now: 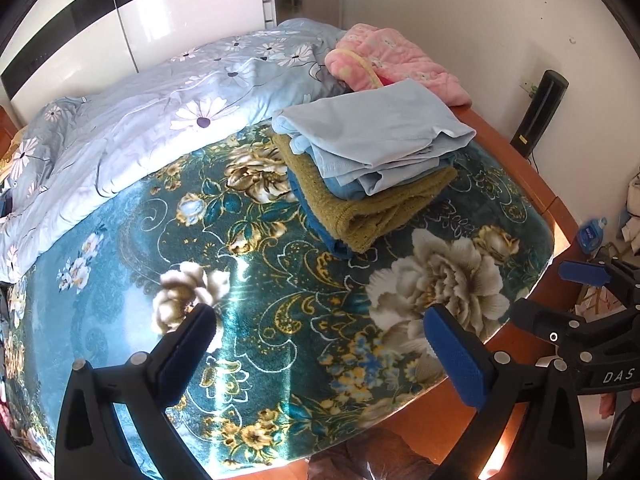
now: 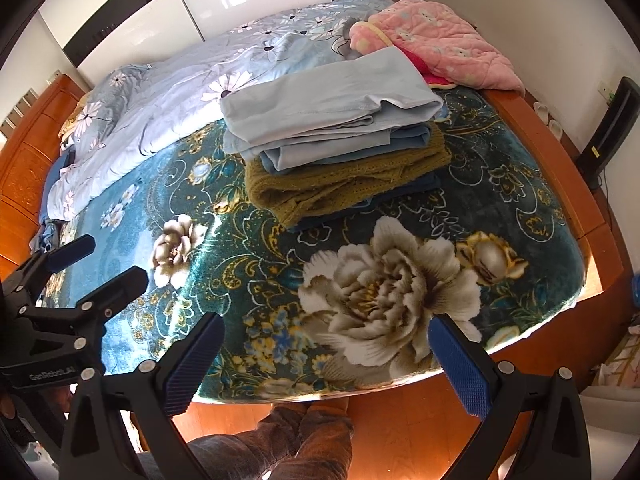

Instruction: Fold clothes

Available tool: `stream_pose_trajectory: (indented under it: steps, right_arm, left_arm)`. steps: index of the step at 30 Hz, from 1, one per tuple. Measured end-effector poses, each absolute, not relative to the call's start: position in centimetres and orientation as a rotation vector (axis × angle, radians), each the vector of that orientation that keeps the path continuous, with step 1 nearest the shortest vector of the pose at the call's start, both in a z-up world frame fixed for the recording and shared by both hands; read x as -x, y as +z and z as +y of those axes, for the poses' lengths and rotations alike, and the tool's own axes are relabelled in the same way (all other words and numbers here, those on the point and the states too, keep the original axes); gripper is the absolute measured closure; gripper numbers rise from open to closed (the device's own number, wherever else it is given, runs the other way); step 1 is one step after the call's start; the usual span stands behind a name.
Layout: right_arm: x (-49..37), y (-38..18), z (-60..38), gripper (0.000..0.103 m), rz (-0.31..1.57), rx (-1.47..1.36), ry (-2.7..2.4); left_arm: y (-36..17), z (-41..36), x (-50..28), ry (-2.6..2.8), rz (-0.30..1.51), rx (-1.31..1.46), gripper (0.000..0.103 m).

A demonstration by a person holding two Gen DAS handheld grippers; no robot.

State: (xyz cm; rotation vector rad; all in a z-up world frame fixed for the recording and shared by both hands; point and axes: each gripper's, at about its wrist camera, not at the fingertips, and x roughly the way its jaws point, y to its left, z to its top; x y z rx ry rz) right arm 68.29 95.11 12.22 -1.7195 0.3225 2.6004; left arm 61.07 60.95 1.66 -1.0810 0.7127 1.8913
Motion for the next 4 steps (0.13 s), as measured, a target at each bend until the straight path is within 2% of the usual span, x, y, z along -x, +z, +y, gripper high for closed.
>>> stream_pose_trajectory:
  steps: [4]
  right_arm:
    - [-68.33,12.06,95.32,0.0,0.331,1.729,2.608]
  left_arm:
    - [1.44,60.93,-61.46,1.889,0.725,1.089,0.0]
